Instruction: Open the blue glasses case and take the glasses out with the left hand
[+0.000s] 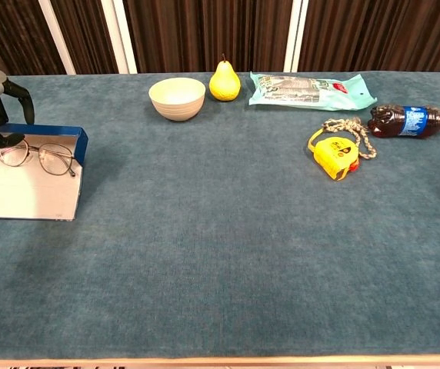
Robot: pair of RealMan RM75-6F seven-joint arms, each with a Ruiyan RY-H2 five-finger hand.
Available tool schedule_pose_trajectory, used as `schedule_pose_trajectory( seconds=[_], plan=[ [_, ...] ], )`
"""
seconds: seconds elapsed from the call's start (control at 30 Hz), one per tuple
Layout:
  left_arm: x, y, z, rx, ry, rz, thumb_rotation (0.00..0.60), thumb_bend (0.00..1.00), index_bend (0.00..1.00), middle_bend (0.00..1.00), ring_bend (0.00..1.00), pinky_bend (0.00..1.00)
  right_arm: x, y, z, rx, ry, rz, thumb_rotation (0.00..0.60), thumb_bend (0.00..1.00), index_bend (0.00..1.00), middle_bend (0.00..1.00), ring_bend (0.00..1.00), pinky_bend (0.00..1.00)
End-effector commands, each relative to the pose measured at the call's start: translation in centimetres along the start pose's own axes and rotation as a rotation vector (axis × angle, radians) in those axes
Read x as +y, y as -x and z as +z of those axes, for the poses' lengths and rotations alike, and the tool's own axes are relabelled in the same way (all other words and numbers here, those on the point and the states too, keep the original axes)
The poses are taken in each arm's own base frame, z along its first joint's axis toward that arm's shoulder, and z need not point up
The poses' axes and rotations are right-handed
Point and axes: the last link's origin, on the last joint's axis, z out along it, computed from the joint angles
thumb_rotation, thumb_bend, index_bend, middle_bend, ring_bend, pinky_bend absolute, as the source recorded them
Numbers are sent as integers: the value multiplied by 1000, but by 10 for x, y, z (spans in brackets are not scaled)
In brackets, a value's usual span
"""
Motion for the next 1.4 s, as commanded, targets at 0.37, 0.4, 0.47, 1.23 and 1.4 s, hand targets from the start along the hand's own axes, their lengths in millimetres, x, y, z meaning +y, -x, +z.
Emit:
schedule_pose_trajectory(
  seconds=[0.37,0.4,0.47,1.23,1.4],
  plan=[
    [-3,5,3,2,-13,-12,600,438,663,1000,885,973,0,0,0,-1,2,1,600,172,0,0,0,196],
    [-3,5,4,1,-15,-10,600,438,663,1000,885,973,0,0,0,-2,2,1,600,172,0,0,0,196],
    [-4,6,6,-1,-19,-7,600,438,661,1000,885,973,0,0,0,-2,1,1,600,172,0,0,0,196],
    [-17,7,8,-37,-95,-47,600,270,411,1000,884,976,0,0,0,-3,-1,2,600,172,0,0,0,196],
    [-4,14,-21,-151,-57,-93,600,322,476,1000,917,999,0,0,0,-5,0,5,600,172,0,0,0,196]
  ],
)
